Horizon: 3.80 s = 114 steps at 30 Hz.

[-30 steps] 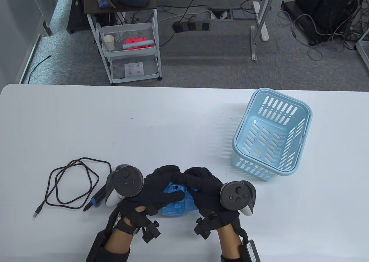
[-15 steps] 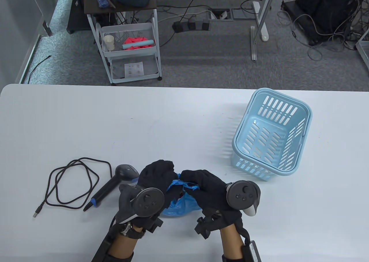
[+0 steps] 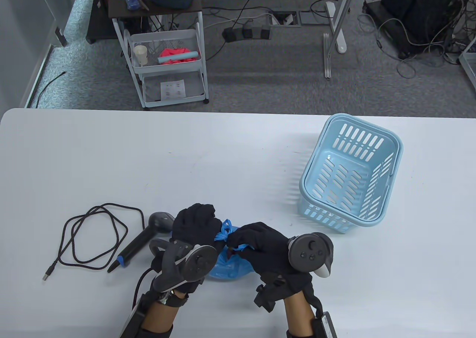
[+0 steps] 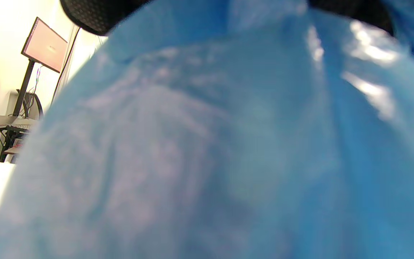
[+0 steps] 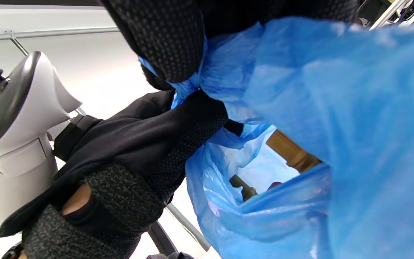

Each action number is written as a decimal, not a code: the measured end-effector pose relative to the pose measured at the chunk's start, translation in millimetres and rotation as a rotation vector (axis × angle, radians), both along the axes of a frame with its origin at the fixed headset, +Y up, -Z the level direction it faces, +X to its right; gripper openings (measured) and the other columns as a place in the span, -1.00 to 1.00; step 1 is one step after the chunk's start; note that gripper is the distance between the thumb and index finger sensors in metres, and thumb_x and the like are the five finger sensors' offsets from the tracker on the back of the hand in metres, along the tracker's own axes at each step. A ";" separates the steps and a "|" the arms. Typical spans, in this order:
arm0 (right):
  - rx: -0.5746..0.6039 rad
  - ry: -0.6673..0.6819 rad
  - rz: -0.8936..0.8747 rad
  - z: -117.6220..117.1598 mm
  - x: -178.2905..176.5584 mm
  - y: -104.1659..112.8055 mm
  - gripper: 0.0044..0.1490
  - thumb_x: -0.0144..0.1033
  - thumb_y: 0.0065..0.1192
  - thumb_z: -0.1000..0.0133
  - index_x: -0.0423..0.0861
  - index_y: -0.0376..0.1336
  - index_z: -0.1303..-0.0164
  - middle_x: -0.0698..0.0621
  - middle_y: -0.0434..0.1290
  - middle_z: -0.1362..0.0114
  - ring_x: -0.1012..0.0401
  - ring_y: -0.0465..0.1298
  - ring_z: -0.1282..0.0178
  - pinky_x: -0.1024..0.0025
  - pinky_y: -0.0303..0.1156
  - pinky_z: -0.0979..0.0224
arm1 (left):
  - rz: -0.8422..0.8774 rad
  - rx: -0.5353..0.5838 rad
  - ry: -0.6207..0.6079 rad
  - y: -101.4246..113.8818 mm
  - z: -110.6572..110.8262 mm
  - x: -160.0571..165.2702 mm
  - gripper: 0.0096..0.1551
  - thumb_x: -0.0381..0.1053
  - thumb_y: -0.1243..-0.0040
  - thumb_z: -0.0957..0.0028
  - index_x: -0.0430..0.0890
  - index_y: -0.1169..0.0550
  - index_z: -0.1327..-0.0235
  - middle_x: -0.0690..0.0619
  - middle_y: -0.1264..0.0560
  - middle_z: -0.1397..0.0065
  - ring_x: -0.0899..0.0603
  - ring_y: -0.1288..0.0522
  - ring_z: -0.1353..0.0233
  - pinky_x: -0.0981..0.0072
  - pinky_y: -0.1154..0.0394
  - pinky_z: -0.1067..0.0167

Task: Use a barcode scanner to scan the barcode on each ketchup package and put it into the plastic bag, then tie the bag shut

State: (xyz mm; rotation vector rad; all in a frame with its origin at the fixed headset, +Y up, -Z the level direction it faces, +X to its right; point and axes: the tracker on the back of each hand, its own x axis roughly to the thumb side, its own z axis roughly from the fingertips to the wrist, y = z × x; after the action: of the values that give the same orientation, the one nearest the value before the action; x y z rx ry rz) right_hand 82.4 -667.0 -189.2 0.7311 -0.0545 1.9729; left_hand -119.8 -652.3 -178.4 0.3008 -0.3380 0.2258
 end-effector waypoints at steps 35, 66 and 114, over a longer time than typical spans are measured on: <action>0.093 -0.151 0.079 3.6 8.1 -3.4 -0.61 -0.39 0.36 -0.14 -0.06 0.40 -0.18 -0.15 0.50 -0.29 -0.16 0.43 -0.31 -0.19 0.30 -0.43 | 0.366 -0.191 -0.255 9.6 0.1 -6.8 -0.52 0.17 -0.19 -0.07 -0.11 -0.56 -0.10 0.00 -0.38 -0.52 -0.35 -0.44 -0.50 -0.23 -0.37 -0.42; -0.082 -0.380 -0.016 -2.2 78.0 -42.3 -0.59 -0.26 0.30 -0.15 -0.14 0.42 -0.13 -0.15 0.54 -0.22 -0.14 0.47 -0.26 -0.16 0.34 -0.38 | 0.245 -0.206 -0.005 -34.3 -10.0 -46.8 -0.58 0.17 -0.12 -0.12 -0.14 -0.59 0.07 0.04 -0.42 -0.45 -0.30 -0.50 -0.44 -0.19 -0.41 -0.39; -0.169 -0.415 0.069 -8.4 90.3 -55.5 -0.50 -0.20 0.26 -0.18 -0.11 0.34 -0.30 -0.18 0.49 -0.31 -0.17 0.43 -0.31 -0.18 0.31 -0.40 | -0.282 -0.326 0.127 -64.6 11.3 -55.5 0.05 0.42 -0.14 -0.02 -0.06 -0.15 -0.69 -0.16 0.00 -0.73 -0.44 -0.04 -0.73 -0.46 0.03 -0.53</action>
State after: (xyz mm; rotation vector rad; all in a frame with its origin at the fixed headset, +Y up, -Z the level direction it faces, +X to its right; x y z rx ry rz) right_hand 172.7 -722.5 -197.5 0.2092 -0.1105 2.1371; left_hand -175.3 -716.9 -167.2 -0.0553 -0.2106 -0.0182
